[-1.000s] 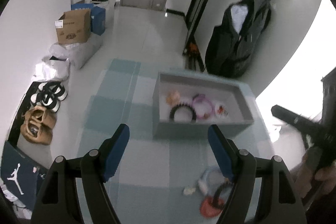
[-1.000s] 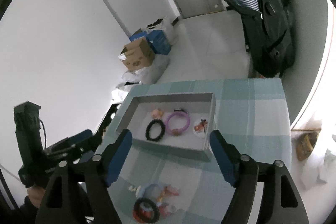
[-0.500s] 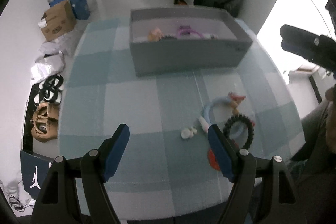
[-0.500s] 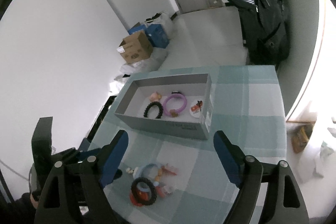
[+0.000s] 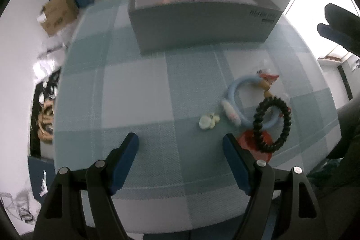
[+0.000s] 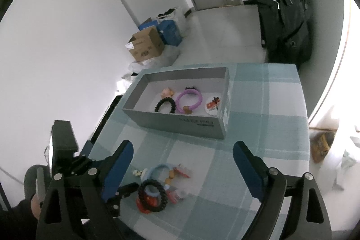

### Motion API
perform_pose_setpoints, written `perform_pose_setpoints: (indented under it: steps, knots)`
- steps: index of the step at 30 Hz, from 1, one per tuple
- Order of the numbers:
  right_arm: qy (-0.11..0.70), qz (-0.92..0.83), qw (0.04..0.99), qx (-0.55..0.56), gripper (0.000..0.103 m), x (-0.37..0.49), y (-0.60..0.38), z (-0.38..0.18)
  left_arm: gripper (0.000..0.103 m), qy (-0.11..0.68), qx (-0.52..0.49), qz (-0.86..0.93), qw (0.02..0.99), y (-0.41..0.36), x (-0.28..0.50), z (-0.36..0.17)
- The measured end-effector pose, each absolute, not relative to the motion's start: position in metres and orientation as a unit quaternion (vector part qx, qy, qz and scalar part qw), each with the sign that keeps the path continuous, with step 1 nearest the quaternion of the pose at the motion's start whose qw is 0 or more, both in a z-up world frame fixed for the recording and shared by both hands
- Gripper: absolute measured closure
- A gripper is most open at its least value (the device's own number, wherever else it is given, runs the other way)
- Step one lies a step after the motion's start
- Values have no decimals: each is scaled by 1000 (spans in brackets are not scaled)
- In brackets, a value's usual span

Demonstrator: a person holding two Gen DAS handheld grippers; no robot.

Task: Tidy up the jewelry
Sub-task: 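Move both tools back toward the remaining jewelry on the table, then close the left tool on the small white piece while the right tool approaches the blue ring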

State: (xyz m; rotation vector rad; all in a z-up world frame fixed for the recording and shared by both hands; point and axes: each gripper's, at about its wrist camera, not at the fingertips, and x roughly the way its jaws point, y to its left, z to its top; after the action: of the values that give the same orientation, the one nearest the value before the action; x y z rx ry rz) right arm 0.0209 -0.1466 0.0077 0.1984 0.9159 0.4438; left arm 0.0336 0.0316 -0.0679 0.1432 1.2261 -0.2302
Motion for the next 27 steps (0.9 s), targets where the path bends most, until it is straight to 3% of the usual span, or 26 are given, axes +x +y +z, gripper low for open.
perform_pose_setpoints:
  steps: [6, 10, 13, 14, 16, 18, 27]
  knots:
    - [438, 205, 870, 98, 12, 20, -151, 6, 31, 574, 62, -111, 809, 28, 38, -68]
    - [442, 201, 868, 102, 12, 21, -155, 4, 44, 567, 76, -125, 811, 19, 39, -67]
    - [445, 200, 867, 105, 12, 22, -158, 4, 46, 567, 76, -132, 810, 20, 40, -68]
    - [446, 198, 866, 106, 12, 22, -159, 3, 51, 566, 76, -131, 810, 20, 40, -67]
    - [450, 196, 864, 109, 12, 23, -161, 1, 81, 563, 75, -138, 811, 19, 38, -65]
    - [454, 195, 862, 114, 12, 24, -164, -1, 94, 565, 71, -149, 809, 19, 38, -65]
    - [486, 195, 844, 114, 16, 26, -161, -18, 96, 565, 32, -146, 812, 37, 44, -56]
